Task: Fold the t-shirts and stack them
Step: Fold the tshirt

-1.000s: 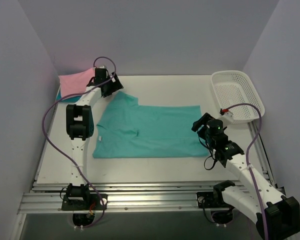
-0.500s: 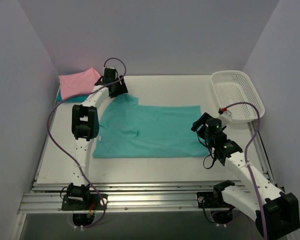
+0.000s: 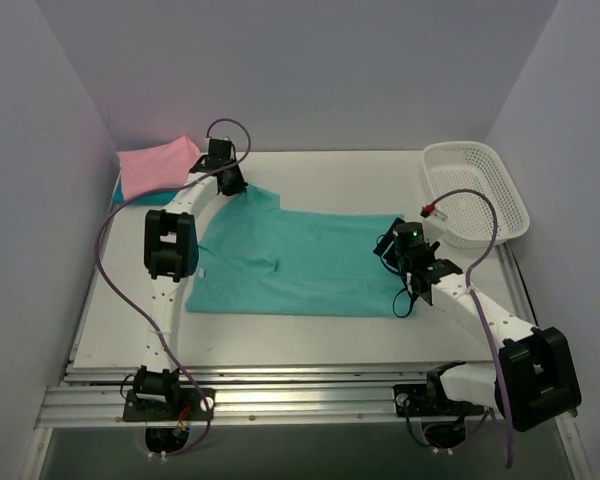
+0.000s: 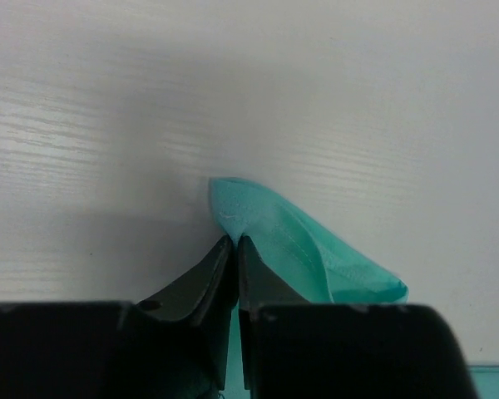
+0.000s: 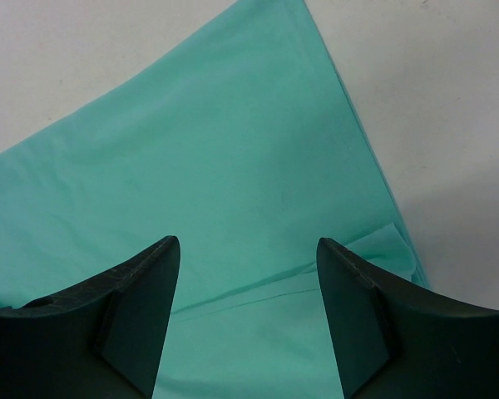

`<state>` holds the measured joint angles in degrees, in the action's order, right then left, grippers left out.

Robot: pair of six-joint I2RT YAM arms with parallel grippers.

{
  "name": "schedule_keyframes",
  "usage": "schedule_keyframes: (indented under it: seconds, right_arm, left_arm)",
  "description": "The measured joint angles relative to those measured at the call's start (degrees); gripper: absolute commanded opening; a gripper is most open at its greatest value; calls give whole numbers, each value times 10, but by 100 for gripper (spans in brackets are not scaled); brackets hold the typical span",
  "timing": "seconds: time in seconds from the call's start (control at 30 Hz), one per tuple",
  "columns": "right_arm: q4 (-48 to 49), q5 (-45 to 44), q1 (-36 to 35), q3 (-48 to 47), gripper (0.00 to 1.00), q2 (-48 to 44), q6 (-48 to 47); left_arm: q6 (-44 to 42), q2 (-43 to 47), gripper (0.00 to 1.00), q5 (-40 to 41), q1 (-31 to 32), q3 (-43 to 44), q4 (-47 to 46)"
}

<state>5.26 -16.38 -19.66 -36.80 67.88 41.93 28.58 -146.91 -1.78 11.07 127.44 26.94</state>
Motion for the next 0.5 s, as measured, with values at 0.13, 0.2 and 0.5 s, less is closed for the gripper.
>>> schedule_keyframes:
  seconds: [0.13,0.2,0.5]
  right_arm:
    - [0,-18,1,-34,63,47,0]
    - [5,-32,1,-58,63,75,-1]
    - [40,-73,28,-224,64,307,-17]
  left_arm:
    - [4,8,11,0,-1,-19,-17]
    - [5,15,11,3,-2,-31,-23]
    - [-8,37,10,0,-14,-60,-12]
